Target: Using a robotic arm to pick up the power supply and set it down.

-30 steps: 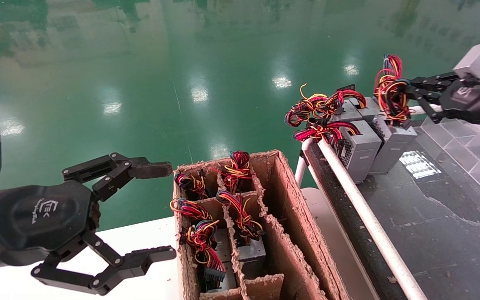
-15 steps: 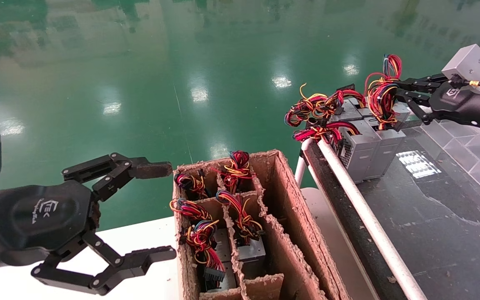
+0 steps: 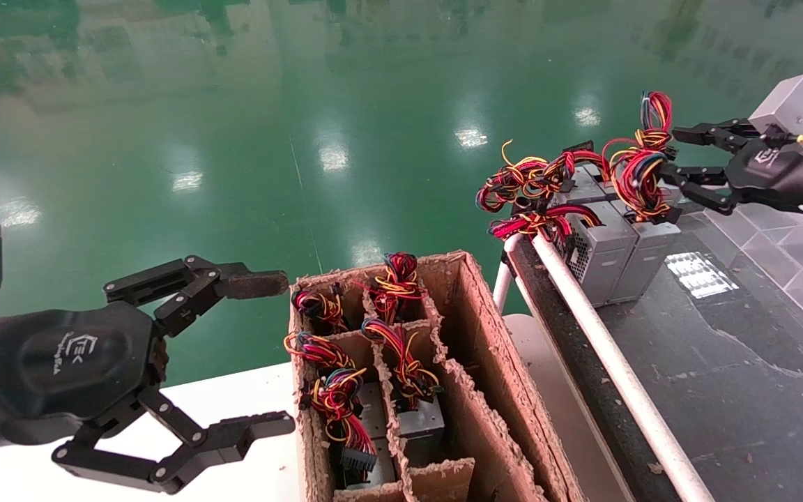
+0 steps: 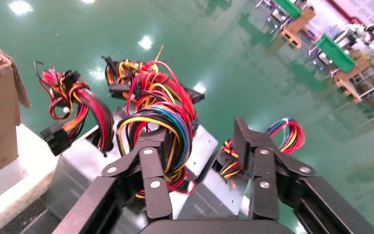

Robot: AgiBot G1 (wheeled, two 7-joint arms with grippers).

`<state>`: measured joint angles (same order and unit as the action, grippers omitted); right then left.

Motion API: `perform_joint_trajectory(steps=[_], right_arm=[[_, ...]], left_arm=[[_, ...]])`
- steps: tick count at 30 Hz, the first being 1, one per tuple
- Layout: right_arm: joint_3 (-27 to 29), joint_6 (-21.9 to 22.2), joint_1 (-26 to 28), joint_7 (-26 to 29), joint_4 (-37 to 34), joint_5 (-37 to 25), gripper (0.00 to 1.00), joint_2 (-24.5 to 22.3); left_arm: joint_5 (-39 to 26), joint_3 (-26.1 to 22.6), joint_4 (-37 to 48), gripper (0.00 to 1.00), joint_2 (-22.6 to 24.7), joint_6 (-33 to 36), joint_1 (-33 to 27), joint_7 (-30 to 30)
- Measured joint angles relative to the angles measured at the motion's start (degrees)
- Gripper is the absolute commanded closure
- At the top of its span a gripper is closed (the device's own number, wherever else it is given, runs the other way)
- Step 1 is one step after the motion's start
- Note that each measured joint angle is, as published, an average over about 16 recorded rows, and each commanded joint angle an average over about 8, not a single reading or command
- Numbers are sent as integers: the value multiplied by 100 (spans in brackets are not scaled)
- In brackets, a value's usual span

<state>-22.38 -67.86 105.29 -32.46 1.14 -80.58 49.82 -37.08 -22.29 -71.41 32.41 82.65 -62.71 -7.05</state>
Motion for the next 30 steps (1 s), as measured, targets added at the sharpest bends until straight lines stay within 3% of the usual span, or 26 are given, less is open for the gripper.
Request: perform_joint_trajectory(steps=[13,15,27,30], right_arm=[[-113,31,214,496,-210,-160,0,-61],[-95,315,292,652,-273,-118,0,-133],[44,559,485,1706,-342,319,0,-416],[69,395,371,1920,-150,473,0,-447]], left_arm=[[0,0,0,0,0,0,0,0],[0,0,0,0,0,0,0,0],[1,0,2,0,-1,-1,1,0],[1,0,2,0,-1,-1,1,0]])
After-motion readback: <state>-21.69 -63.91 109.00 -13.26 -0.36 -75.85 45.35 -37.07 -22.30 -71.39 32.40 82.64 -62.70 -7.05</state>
